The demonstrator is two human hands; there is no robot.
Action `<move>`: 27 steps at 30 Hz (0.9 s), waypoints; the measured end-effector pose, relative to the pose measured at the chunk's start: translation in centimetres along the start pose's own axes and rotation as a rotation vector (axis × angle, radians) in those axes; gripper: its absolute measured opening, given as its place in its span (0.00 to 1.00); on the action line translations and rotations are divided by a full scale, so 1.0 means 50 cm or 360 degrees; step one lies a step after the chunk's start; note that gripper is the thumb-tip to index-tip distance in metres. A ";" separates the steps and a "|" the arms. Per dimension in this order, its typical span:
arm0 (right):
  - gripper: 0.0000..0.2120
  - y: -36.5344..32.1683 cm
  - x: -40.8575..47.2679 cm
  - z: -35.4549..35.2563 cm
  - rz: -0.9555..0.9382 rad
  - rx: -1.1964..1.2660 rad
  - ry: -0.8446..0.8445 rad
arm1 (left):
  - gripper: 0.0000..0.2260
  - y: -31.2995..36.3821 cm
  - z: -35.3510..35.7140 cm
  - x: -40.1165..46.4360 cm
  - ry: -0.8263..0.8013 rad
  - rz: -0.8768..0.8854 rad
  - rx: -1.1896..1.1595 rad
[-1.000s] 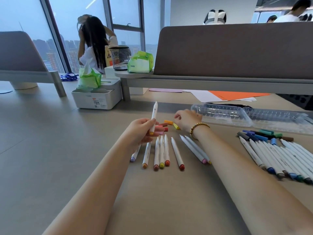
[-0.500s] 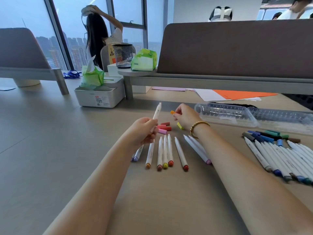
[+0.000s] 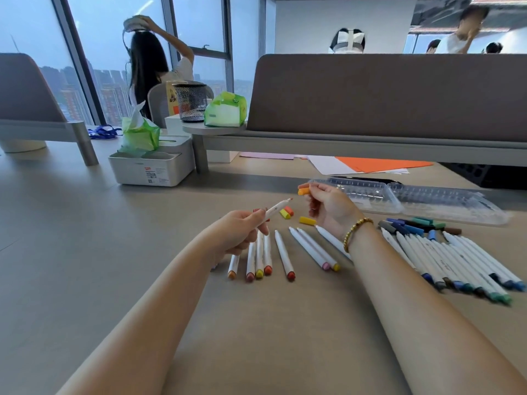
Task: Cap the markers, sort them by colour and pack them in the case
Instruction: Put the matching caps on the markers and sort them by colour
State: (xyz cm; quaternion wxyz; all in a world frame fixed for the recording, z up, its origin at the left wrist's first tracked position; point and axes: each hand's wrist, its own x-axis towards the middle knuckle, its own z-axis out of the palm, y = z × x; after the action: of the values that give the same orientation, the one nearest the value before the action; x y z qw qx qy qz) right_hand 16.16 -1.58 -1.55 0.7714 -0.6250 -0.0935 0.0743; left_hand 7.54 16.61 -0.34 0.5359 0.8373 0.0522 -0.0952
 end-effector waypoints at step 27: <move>0.11 -0.004 -0.012 0.034 -0.0031 -0.0381 -0.0032 | 0.17 -0.008 -0.021 0.001 -0.0067 -0.0006 -0.0025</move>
State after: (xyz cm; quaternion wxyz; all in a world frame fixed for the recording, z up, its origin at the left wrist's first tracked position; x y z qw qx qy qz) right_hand 15.16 -0.17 -1.04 0.6911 -0.7109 -0.1154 0.0612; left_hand 7.62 17.73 -0.30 0.5433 0.8307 0.0432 -0.1133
